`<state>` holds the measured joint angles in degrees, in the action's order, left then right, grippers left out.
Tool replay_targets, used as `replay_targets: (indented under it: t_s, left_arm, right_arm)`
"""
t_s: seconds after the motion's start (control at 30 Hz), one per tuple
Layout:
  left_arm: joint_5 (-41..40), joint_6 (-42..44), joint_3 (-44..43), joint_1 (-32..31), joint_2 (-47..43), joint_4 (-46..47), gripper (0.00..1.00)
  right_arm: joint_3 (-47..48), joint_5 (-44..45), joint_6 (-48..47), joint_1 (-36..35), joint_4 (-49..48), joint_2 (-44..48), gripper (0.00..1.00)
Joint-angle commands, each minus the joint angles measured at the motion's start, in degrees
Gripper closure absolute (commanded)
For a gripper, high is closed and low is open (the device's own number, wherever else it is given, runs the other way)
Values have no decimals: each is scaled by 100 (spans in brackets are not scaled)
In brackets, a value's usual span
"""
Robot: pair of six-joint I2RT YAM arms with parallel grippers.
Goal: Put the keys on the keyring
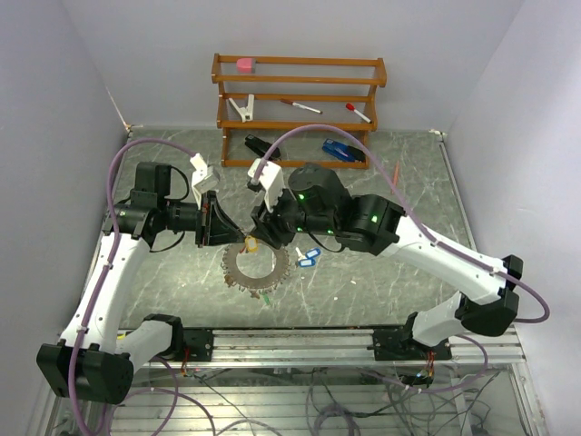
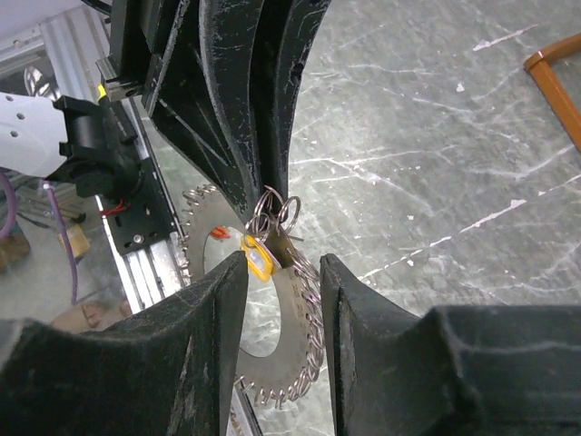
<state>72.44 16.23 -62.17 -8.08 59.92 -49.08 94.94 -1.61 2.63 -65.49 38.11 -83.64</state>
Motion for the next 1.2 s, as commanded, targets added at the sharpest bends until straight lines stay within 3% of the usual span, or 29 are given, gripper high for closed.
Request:
replay_targets:
  t_s: [0.0, 0.7, 0.9, 1.03, 1.17]
  left_arm:
    - [217, -98, -24, -1, -16, 122, 93]
    - [192, -76, -34, -2, -25, 105, 93]
    - [200, -88, -3, -1, -65, 109, 93]
    - [241, -162, 37, -1, -98, 177, 93]
    - [255, -111, 6, -1, -95, 114, 93]
  right_arm:
    - [-17, -127, 66, -58, -58, -81, 63]
    - [82, 12, -26, -188, -102, -365, 64]
    - [117, 35, -103, -183, -60, -432, 74]
    - [122, 84, -121, -183, -130, -421, 100]
    - [124, 146, -148, -182, -165, -404, 100]
